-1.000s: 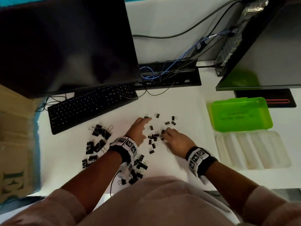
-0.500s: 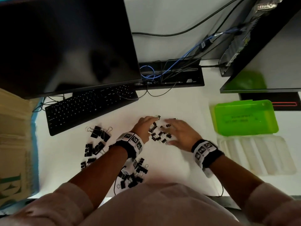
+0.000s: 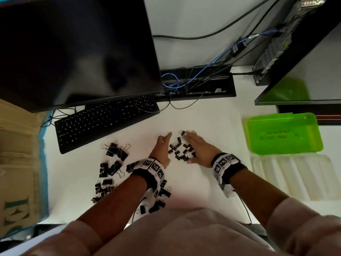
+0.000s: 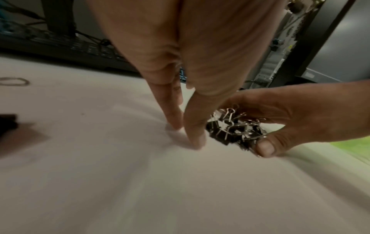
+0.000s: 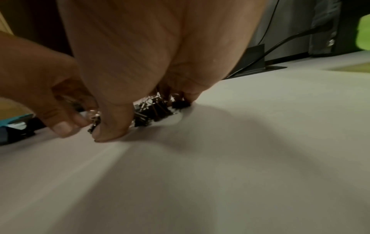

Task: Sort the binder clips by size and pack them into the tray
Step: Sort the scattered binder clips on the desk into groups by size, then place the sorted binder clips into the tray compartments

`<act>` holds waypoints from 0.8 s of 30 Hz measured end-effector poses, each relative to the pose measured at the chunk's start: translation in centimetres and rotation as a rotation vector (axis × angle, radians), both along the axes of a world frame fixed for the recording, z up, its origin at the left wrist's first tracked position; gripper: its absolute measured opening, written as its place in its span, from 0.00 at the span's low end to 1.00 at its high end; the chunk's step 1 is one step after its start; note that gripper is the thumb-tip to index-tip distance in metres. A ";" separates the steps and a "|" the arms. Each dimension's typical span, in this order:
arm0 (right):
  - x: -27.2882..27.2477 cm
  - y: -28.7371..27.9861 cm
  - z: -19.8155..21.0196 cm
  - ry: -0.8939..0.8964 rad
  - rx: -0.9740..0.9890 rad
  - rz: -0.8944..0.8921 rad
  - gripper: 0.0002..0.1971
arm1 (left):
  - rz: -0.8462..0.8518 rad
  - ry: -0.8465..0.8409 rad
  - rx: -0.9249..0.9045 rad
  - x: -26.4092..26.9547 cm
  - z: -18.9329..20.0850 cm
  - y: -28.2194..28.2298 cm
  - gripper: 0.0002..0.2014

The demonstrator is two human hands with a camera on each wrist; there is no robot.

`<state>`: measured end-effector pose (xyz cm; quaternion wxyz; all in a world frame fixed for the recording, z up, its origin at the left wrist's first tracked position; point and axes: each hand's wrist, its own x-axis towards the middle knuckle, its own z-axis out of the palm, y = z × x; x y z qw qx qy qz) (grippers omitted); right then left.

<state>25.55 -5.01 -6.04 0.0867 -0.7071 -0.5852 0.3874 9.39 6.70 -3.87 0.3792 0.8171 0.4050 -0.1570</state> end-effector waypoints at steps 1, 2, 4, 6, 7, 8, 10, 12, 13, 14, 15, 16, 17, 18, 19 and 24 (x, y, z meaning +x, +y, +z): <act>-0.4 0.2 0.1 0.021 -0.001 0.006 0.48 | -0.020 -0.007 -0.024 0.4 -0.1 -0.1 0.55; -0.7 0.2 0.2 0.039 -0.007 0.021 0.47 | -0.044 -0.011 -0.036 0.7 -0.1 -0.3 0.59; -0.9 -0.1 0.1 0.068 -0.006 0.041 0.47 | -0.093 -0.006 -0.015 1.0 -0.5 -0.6 0.65; -0.6 -0.8 0.1 0.020 0.046 0.034 0.47 | -0.143 0.010 0.020 1.1 -0.6 -1.0 0.67; -0.3 -1.3 0.1 -0.052 0.072 0.022 0.48 | -0.166 0.021 0.035 1.1 -0.7 -1.2 0.66; -0.1 -1.7 0.2 -0.137 0.078 -0.008 0.48 | -0.185 0.029 0.052 1.3 -0.6 -1.3 0.65; 0.0 -2.4 0.7 -0.261 0.033 -0.105 0.45 | -0.204 0.041 0.079 1.7 -0.4 -1.6 0.60; -0.6 -2.7 1.0 -0.269 -0.010 -0.173 0.42 | -0.217 0.046 0.085 2.0 -0.2 -2.0 0.55; -1.0 -2.8 1.1 -0.239 -0.009 -0.190 0.42 | -0.220 0.037 0.078 2.2 -0.2 -2.3 0.51; -1.4 -2.9 1.1 -0.196 0.003 -0.199 0.43 | -0.222 0.017 0.071 2.4 -0.1 -2.6 0.48; -1.7 -2.9 1.2 -0.149 0.018 -0.201 0.46 | -0.220 -0.011 0.062 2.6 0.0 -3.0 0.45; -2.0 -2.9 1.1 -0.115 0.032 -0.199 0.48 | -0.214 -0.039 0.052 2.7 0.1 -3.3 0.41; -2.2 -2.8 1.1 -0.099 0.041 -0.192 0.50 | -0.207 -0.063 0.042 2.8 0.1 -3.5 0.38; -2.5 -2.8 1.1 -0.097 0.044 -0.183 0.50 | -0.201 -0.079 0.034 2.8 0.2 -3.8 0.34; -2.7 -2.9 1.1 -0.112 0.043 -0.170 0.49 | -0.197 -0.092 0.029 2.7 0.2 -3.9 0.30; -2.8 -3.8 0.7 -0.264 0.084 -0.100 0.18 | -0.151 -0.136 0.090 1.7 0.0 -4.1 0.14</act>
